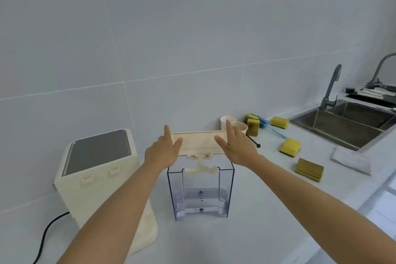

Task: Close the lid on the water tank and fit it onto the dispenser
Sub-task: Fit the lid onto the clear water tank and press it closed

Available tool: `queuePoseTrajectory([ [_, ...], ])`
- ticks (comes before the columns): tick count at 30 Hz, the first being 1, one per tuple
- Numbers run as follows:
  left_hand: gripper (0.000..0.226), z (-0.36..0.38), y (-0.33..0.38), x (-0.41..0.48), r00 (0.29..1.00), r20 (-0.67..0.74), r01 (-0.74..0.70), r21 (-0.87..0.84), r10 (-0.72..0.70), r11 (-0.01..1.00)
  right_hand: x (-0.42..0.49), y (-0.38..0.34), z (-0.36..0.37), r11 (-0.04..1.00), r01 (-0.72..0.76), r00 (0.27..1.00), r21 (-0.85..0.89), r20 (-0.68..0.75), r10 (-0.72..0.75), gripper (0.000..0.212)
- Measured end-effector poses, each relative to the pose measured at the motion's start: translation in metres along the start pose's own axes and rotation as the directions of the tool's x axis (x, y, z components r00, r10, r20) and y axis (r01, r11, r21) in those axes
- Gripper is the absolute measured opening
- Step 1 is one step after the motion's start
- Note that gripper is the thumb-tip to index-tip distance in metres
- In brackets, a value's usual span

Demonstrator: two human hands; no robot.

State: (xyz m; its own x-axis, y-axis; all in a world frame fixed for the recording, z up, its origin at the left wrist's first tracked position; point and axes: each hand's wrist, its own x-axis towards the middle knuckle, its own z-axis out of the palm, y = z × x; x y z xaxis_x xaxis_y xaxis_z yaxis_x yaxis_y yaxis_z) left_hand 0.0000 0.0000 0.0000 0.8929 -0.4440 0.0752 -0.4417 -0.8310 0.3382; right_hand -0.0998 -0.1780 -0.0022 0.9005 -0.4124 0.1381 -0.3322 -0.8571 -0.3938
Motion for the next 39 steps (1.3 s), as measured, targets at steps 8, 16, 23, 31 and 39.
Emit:
queuePoseTrajectory([
  [8,0.06,0.002,-0.006,0.024,0.983,0.103,0.161,-0.106,-0.15,0.981,0.031,0.012,0.008,0.947,-0.194,0.979,0.255,0.105,0.173,0.06],
  [16,0.056,0.009,-0.005,0.047,0.978,0.148,0.174,-0.178,-0.148,0.969,0.049,0.008,0.01,0.939,-0.225,0.972,0.258,0.129,0.198,0.058],
  [23,0.053,0.018,-0.008,0.062,0.99,0.084,0.121,-0.125,-0.111,0.985,0.055,0.008,0.013,0.941,-0.211,0.973,0.264,0.144,0.178,0.048],
  [31,0.04,0.024,-0.018,0.074,0.999,-0.034,0.016,-0.188,-0.023,0.982,0.056,0.01,0.015,0.935,-0.17,0.985,0.313,0.034,0.168,0.038],
  [39,0.046,0.021,-0.019,0.059,0.993,-0.116,-0.028,-0.274,-0.004,0.961,0.039,0.016,0.013,0.882,-0.138,0.985,0.45,-0.027,0.168,0.025],
])
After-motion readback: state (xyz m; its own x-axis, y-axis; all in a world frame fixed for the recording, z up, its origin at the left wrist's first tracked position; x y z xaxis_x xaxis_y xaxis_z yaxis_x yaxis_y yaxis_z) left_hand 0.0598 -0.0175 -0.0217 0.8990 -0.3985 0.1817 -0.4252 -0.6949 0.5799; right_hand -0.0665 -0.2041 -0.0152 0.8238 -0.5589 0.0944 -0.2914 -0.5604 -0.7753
